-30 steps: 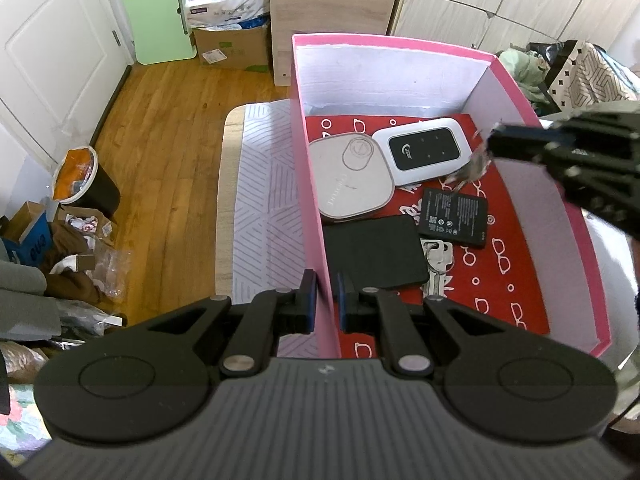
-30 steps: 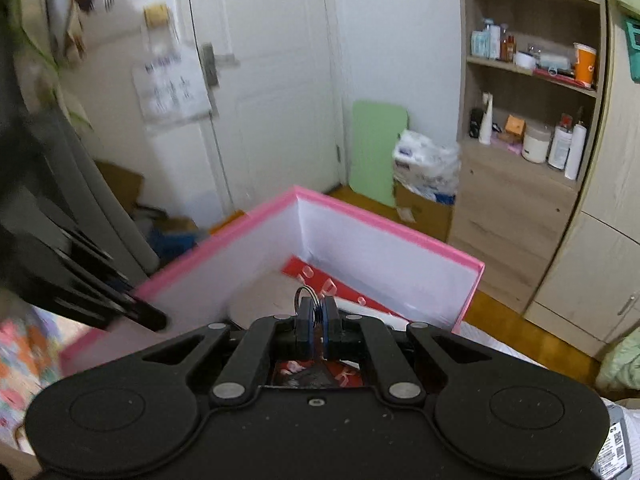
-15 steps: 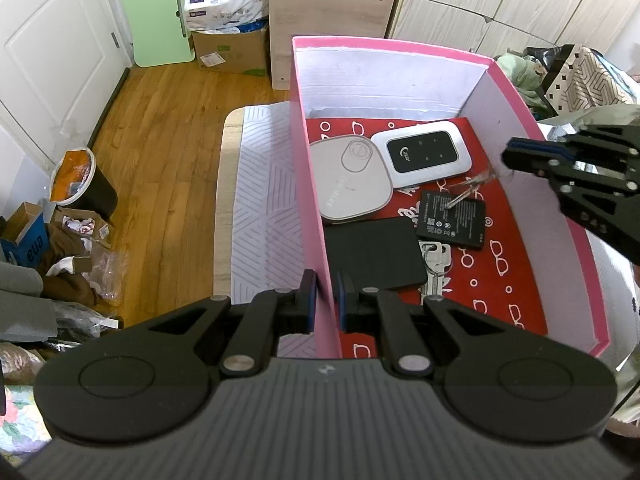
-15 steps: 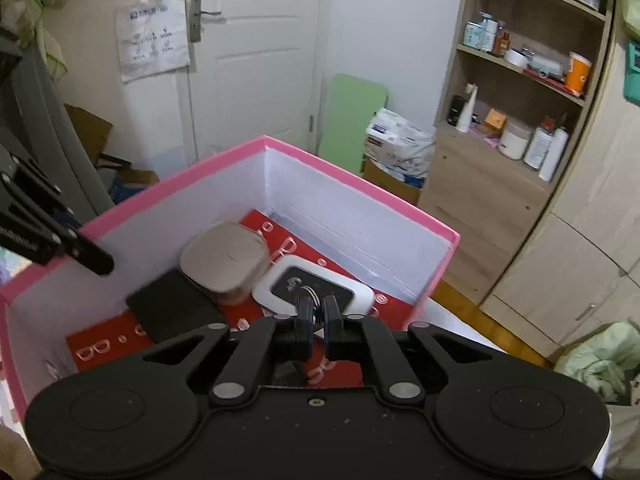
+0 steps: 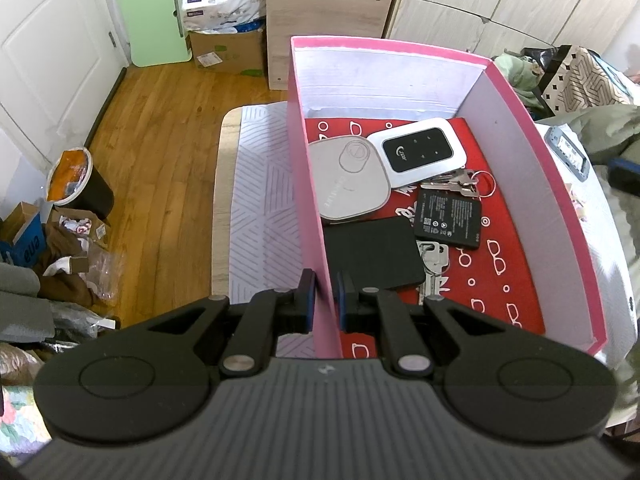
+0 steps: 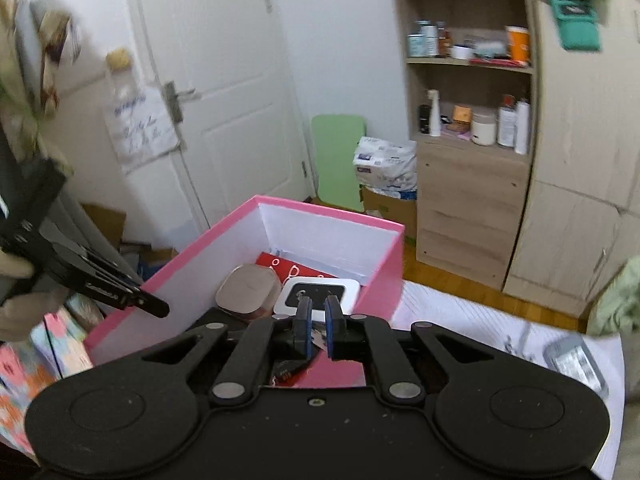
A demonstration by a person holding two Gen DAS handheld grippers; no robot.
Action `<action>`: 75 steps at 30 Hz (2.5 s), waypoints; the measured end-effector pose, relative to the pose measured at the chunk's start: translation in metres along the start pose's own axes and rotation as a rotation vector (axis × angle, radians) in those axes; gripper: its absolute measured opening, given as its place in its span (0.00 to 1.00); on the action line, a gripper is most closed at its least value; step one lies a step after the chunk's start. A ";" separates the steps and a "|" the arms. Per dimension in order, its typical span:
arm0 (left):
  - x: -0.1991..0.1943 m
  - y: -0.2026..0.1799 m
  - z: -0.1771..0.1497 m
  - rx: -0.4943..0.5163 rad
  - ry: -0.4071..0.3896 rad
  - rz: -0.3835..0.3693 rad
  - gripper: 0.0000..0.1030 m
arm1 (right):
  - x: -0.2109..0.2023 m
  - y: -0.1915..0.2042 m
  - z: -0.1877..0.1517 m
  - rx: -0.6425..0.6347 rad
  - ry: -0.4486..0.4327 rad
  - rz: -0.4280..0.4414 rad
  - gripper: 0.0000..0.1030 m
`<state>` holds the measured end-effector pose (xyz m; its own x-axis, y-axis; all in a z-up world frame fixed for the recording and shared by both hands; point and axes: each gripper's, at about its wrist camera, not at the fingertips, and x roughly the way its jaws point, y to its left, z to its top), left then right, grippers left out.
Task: Organize rigid objects
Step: 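Grasp the cream plastic hair clip with the right gripper and lift it, then place the cream hair clip in the pink box, open right gripper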
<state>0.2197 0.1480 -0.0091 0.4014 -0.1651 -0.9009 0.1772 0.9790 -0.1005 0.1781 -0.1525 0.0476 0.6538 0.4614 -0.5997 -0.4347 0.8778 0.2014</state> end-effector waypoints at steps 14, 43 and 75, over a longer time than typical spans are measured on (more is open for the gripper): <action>0.004 -0.010 0.001 -0.109 -0.013 0.085 0.09 | 0.004 -0.069 -0.082 0.053 0.103 -0.165 0.43; 0.008 -0.005 0.011 0.083 0.070 -0.003 0.10 | 0.021 -0.063 -0.091 0.153 0.097 -0.423 0.56; 0.006 0.002 0.008 0.096 0.046 -0.055 0.12 | 0.128 0.083 -0.010 -0.528 0.563 0.065 0.60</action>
<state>0.2300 0.1480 -0.0109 0.3477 -0.2109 -0.9136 0.2843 0.9522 -0.1116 0.2196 -0.0218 -0.0205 0.2649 0.2505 -0.9312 -0.7915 0.6080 -0.0616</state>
